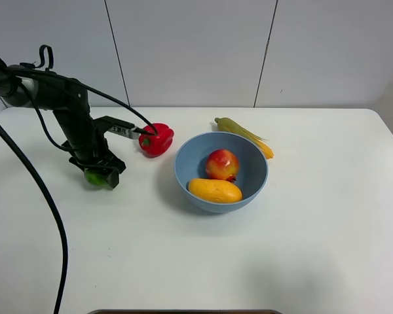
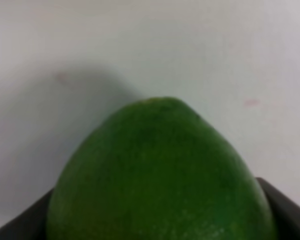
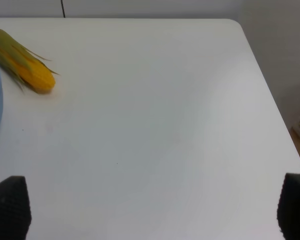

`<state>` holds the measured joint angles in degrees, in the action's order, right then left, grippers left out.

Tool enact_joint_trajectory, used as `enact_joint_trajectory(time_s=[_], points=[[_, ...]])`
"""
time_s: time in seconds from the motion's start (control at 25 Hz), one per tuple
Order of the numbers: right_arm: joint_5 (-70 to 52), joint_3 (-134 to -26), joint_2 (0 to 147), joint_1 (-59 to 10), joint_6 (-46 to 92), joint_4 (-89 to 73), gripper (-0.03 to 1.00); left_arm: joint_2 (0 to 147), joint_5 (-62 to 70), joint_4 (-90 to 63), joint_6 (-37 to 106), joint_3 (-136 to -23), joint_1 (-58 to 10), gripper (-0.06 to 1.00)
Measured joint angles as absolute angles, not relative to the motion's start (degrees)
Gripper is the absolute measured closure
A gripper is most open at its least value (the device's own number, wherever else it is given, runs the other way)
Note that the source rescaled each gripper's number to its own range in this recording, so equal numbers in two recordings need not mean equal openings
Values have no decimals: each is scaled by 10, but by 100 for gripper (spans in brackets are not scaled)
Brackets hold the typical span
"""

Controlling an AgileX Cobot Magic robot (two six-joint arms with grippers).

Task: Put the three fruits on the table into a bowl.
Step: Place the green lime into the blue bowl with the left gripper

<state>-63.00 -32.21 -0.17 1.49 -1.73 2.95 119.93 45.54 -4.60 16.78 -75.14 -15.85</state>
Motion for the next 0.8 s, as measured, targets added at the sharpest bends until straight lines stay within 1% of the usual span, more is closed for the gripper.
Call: enact_joint_trajectory(time_s=[0.32,0.6,0.68,0.8], points=[[-630,-322,-2,15,-17,30,-3,1103,484,-50,132,-751,-159,94],[-630,-322,-2,15,-17,30,-3,1022,485,-155,112,-751,-161,94],[-630,-322,-2,15,-17,30,-3,1014,485,-173,111,-751,-172,94],[-630,-322,-2,15,-17,30,-3,1010,479,-181,109,-751,-207,94]])
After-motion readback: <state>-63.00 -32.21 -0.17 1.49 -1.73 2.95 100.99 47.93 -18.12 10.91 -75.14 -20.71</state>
